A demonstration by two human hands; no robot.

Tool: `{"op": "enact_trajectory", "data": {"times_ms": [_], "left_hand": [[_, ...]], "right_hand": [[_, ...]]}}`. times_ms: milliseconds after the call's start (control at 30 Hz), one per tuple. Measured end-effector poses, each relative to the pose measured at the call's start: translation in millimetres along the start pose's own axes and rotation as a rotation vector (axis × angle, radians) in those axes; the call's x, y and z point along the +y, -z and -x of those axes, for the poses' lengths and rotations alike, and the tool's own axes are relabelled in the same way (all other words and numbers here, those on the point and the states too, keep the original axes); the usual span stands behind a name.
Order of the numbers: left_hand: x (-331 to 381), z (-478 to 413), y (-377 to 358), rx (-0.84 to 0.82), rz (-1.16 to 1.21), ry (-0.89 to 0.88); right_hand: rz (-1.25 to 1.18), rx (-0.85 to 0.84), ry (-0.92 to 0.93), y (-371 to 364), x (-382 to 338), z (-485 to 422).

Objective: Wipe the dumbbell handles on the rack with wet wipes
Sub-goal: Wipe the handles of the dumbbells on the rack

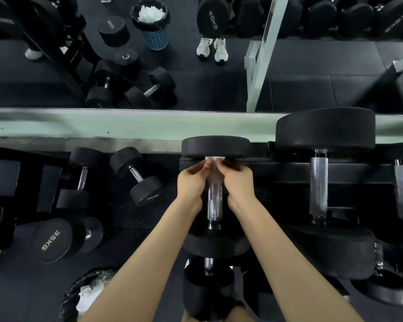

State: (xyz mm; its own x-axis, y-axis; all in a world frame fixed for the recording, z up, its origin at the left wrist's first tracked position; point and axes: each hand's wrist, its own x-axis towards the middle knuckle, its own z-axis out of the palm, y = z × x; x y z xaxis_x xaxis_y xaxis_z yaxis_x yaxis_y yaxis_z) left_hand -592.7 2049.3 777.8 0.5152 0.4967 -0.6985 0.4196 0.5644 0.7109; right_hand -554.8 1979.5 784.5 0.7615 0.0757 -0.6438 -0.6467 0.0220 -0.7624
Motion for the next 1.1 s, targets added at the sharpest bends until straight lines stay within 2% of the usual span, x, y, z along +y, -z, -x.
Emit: {"op": "enact_trajectory", "data": {"times_ms": [133,167,267,300,367,467,500,567,733,833,900,1100], "left_hand": [[-2,-5,3,-0.018,0.026,-0.021],[-3,-5,3,0.011,0.001,-0.062],[-9,-4,0,0.098,-0.124,-0.201],[-11,-3,-1,0.113,-0.158,-0.227],[-12,-2,-3,0.125,-0.115,-0.201],[-4,-5,-2,0.055,-0.048,-0.074],[-3,-8,0,0.029,-0.054,-0.062],[-3,-7,3,-0.005,-0.100,-0.095],[-13,2,12,-0.033,-0.171,-0.178],[-6,1,5,-0.032,-0.087,-0.137],[-3,-1,1,-0.021,-0.062,-0.100],[-23,10,32,-0.130,-0.310,-0.157]], "right_hand": [[-0.083,0.016,-0.049,2,-3,-3],[0.027,0.065,0.030,1,0,-4],[0.660,0.183,0.415,1,16,-3],[0.746,0.186,0.482,1,19,-3],[0.659,0.154,0.461,3,17,-6],[0.101,0.047,0.131,4,3,-12],[0.001,0.016,0.054,4,0,-13],[0.002,-0.014,0.036,9,3,-11],[0.162,-0.009,0.145,15,17,0],[0.045,0.022,0.100,9,5,-7],[0.041,0.008,0.139,8,6,-11],[0.361,-0.092,0.297,37,39,9]]}}
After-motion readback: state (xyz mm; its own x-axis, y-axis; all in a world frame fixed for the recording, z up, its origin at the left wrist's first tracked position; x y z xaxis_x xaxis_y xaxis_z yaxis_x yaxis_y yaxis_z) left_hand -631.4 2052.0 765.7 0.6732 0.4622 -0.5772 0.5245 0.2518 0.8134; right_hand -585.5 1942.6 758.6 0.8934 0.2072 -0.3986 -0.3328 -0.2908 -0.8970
